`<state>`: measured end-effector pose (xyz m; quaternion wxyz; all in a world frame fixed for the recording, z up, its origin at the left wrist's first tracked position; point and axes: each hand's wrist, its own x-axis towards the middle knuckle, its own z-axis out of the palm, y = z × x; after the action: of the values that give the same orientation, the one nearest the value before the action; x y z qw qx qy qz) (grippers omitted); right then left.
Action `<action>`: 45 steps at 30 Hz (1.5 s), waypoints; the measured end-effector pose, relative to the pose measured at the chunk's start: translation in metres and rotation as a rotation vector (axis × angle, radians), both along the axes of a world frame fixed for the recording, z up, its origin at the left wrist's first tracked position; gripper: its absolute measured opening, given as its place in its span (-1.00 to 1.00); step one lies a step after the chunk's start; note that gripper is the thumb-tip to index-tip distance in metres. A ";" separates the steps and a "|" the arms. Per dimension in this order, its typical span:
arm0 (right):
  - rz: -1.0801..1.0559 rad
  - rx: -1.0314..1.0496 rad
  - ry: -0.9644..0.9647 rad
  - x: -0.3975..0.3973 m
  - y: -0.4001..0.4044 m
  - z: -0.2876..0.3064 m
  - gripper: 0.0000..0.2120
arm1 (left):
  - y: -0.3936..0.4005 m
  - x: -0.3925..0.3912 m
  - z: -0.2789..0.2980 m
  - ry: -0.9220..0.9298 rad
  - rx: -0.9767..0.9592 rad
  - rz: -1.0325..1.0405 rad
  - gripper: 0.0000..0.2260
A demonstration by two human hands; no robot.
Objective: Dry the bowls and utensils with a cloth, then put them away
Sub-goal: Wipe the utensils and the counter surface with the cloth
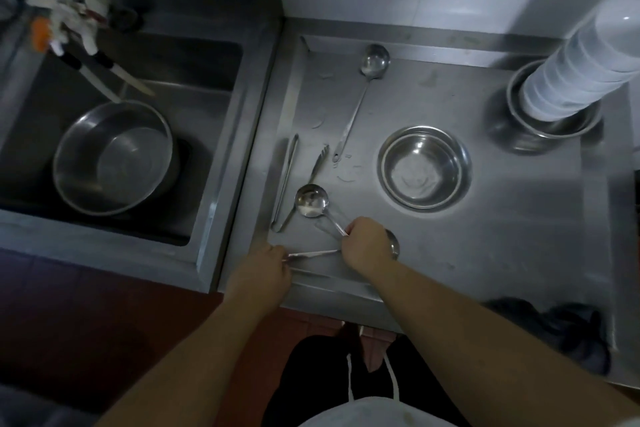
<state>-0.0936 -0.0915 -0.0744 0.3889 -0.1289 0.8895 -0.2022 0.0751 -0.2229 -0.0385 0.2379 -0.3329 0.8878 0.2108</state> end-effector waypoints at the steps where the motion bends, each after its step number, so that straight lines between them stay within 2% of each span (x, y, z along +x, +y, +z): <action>1: -0.003 0.001 -0.009 0.005 -0.002 -0.004 -0.85 | -0.001 0.005 0.001 -0.007 0.011 0.016 -0.78; 10: 0.111 0.124 -0.041 0.020 -0.003 -0.018 -0.79 | 0.001 0.018 0.002 -0.001 0.021 0.072 -0.77; 15: 0.158 0.098 -0.101 0.027 0.008 0.000 -0.76 | 0.005 -0.003 0.003 0.015 0.016 0.009 -0.74; 17: 0.124 0.017 -0.096 0.027 0.020 0.011 -0.76 | 0.009 -0.017 0.003 0.014 -0.002 -0.048 -0.74; 20: 0.099 -0.172 0.046 0.024 0.059 0.026 -0.81 | 0.019 -0.045 0.005 0.032 -0.012 -0.116 -0.71; 23: 0.103 -0.218 0.276 0.017 0.129 0.024 -0.77 | 0.035 -0.077 0.007 0.080 -0.014 -0.186 -0.73; 24: 0.082 -0.184 0.381 0.012 0.158 0.019 -0.71 | 0.041 -0.088 0.007 0.100 -0.021 -0.207 -0.74; 26: 0.043 0.011 0.519 0.000 0.221 0.007 -0.53 | 0.054 -0.107 0.006 0.152 -0.010 -0.222 -0.74; 29: -0.086 0.372 0.353 -0.017 0.313 -0.015 -0.14 | 0.070 -0.129 0.005 0.235 0.063 -0.172 -0.74; 31: -0.151 0.461 0.230 -0.017 0.353 -0.029 0.01 | 0.078 -0.139 0.003 0.264 0.095 -0.132 -0.74; 34: -0.373 0.452 0.286 -0.017 0.360 -0.047 -0.01 | 0.086 -0.144 0.000 0.267 0.099 -0.151 -0.75; 37: -0.549 0.477 0.282 -0.025 0.322 -0.054 -0.08 | 0.086 -0.139 0.000 0.263 0.099 -0.128 -0.76; 40: -0.346 0.340 0.282 -0.015 0.264 -0.060 -0.08 | 0.082 -0.132 0.001 0.259 0.088 -0.085 -0.76; 45: 0.294 -0.014 0.316 -0.003 0.198 -0.071 -0.14 | 0.074 -0.120 0.003 0.264 0.065 -0.059 -0.76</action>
<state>-0.0961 0.1064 -0.1455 0.2690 -0.2902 0.9096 -0.1268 -0.0446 -0.1485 -0.0352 0.1356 -0.2680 0.9136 0.2742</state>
